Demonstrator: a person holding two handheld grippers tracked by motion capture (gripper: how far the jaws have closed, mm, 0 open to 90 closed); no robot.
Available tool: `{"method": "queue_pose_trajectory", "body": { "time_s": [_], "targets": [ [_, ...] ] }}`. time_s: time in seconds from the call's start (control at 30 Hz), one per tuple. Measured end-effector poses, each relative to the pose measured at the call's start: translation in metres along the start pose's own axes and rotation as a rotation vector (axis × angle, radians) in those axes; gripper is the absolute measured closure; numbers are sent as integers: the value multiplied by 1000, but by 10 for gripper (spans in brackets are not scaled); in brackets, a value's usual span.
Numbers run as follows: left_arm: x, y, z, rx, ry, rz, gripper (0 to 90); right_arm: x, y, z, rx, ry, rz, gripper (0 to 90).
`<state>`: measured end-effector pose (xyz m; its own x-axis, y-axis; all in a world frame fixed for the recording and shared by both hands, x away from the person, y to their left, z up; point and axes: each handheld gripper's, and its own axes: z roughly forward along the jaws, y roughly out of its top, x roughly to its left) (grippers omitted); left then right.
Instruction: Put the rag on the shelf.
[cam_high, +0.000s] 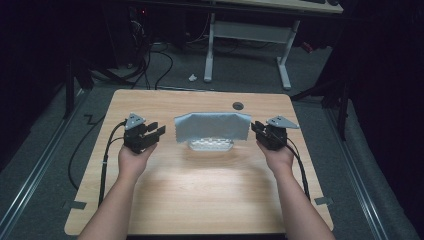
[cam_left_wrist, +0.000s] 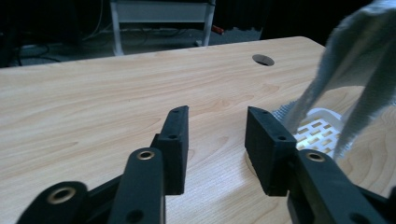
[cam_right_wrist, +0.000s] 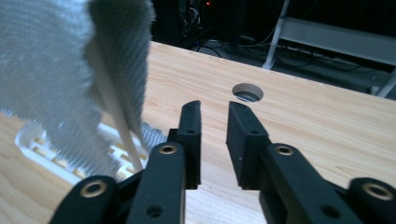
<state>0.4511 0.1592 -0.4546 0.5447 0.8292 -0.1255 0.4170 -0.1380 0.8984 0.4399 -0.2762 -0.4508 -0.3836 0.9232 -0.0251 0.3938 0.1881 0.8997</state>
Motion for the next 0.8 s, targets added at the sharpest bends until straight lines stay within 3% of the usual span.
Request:
{"method": "queue_pose_trajectory", "body": {
  "time_s": [0.17, 0.43, 0.63, 0.8],
  "targets": [
    [-4, -2, -13, 16, 30, 29, 578, 2, -5, -17, -12, -2, -15, 707],
    [-18, -12, -43, 9, 28, 56, 553, 12, -11, -50, -10, 3, -51, 654],
    [-43, -34, -67, 14, -45, 44, 529, 36, -20, -77, 4, 31, -111, 598],
    [-79, -59, -72, 69, -124, 84, 518, 64, -36, -93, 21, 70, -125, 570]
  ]
}}
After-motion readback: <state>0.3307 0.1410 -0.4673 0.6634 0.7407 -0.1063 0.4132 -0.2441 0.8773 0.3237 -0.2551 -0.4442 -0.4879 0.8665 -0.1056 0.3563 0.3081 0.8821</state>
